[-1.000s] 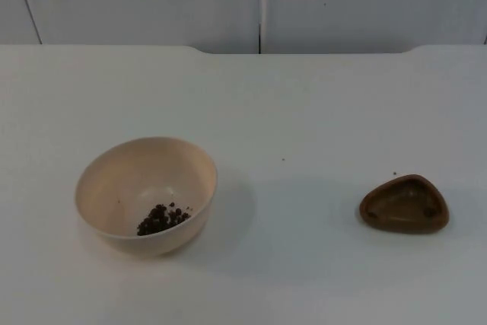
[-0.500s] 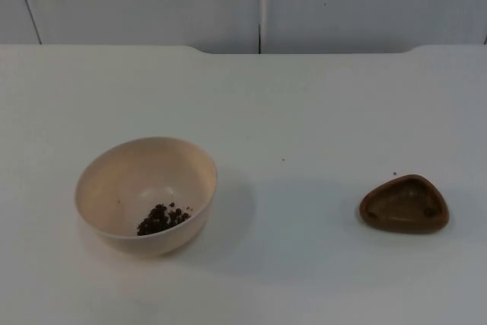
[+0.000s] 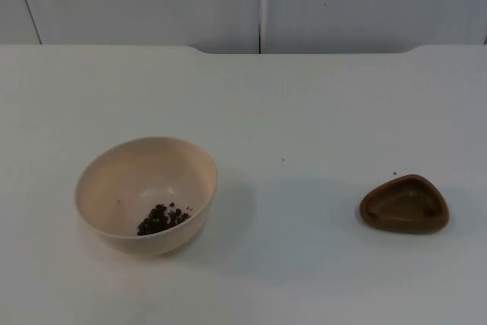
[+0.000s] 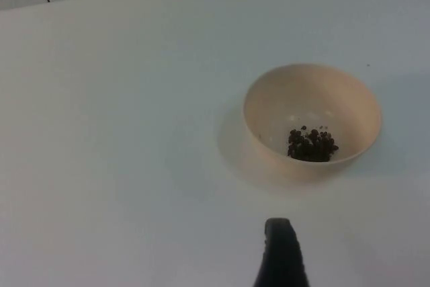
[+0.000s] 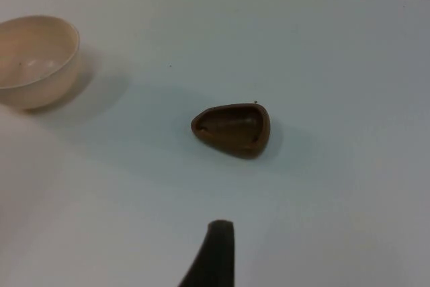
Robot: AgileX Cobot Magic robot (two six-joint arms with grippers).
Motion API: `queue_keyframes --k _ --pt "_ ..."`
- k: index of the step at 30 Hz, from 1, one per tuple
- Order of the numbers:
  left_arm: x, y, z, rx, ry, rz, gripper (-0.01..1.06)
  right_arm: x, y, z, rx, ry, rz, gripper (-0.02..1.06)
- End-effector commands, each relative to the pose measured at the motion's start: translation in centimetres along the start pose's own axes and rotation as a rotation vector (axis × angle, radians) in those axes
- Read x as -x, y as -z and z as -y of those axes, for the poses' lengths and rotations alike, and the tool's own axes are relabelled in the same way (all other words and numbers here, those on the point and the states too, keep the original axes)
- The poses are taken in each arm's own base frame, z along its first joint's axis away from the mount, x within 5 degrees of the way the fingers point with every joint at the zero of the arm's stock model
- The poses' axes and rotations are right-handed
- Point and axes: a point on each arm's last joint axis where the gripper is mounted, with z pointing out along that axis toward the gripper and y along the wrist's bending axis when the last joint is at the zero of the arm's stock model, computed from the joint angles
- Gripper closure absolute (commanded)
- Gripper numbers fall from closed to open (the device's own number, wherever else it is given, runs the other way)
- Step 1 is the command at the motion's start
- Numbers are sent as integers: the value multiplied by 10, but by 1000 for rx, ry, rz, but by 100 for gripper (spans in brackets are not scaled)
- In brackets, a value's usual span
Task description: Pick up the bowl with the left hand and pour the coffee beans from the cup into the bowl with the right hand.
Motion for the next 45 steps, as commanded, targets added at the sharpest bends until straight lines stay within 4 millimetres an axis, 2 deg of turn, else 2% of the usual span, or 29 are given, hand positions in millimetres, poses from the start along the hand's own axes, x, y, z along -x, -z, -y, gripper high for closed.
queue_keyframes --k 1,10,11,13,16,17,18,19,45 --pt "0 -1 0 0 -4 9 48 0 0 0 -2 2 11 26" --pt "0 -1 0 -1 -5 9 46 0 0 0 -2 2 11 26" --pt "0 -1 0 -1 -8 9 39 0 0 0 -2 2 11 26" --pt "0 -1 0 -1 -8 9 35 0 0 0 -2 2 11 25" --pt "0 -1 0 -1 -8 9 6 0 0 0 -2 0 11 11" --pt "0 -1 0 -1 -6 9 0 0 0 0 -2 0 11 5" --pt "0 -1 0 -1 -6 9 0 0 0 0 -2 0 11 5" --pt "0 -1 0 -1 -6 9 0 0 0 0 -2 0 11 -1" --pt "0 -1 0 -1 -4 9 0 0 0 2 -23 -36 13 -1"
